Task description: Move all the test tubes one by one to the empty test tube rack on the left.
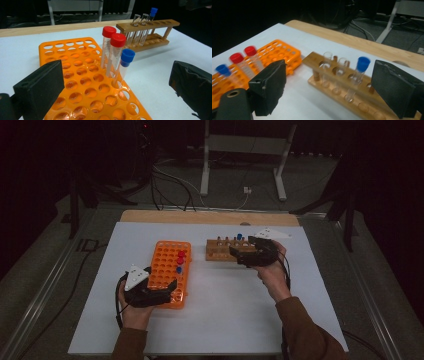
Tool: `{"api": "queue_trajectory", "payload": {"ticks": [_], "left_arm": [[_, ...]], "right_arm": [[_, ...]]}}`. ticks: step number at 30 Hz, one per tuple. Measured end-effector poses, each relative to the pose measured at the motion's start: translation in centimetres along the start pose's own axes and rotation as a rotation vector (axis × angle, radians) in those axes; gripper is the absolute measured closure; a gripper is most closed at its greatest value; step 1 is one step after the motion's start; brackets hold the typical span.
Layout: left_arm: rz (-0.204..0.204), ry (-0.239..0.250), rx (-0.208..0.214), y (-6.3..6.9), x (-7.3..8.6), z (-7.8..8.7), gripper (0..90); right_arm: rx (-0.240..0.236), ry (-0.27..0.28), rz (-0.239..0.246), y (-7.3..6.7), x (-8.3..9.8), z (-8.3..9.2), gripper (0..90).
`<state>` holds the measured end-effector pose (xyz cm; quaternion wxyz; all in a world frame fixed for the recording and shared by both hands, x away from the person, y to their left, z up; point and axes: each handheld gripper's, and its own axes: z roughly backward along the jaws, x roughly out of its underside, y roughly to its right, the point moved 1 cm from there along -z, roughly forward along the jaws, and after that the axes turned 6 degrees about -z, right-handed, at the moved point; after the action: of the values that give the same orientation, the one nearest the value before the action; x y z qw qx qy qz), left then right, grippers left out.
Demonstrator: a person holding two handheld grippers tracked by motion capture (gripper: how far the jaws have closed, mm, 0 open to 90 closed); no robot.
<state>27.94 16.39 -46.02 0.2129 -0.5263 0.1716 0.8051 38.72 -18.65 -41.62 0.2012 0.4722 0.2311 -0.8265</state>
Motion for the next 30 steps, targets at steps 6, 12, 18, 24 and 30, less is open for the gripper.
{"api": "queue_trajectory", "payload": {"ticks": [6,12,18,24,30], "left_arm": [[0.013,0.018,-0.005,-0.2,-0.1,0.4,0.6],[0.016,0.031,-0.002,-0.2,0.0,0.5,0.6],[0.017,0.035,-0.002,-0.1,0.0,0.4,0.6],[0.011,0.041,-0.003,0.1,0.0,0.4,0.6],[0.006,0.042,0.0,0.2,0.0,0.4,0.6]], "right_arm": [[0.038,0.005,-0.044,1.4,-0.2,-1.6,20.4],[0.109,-0.015,-0.085,2.9,0.5,-3.5,35.7],[0.117,-0.039,-0.081,3.6,1.1,-4.6,55.4],[0.13,-0.056,-0.086,3.8,1.6,-5.5,65.0],[0.129,-0.057,-0.083,3.7,1.8,-6.1,72.4]]}}
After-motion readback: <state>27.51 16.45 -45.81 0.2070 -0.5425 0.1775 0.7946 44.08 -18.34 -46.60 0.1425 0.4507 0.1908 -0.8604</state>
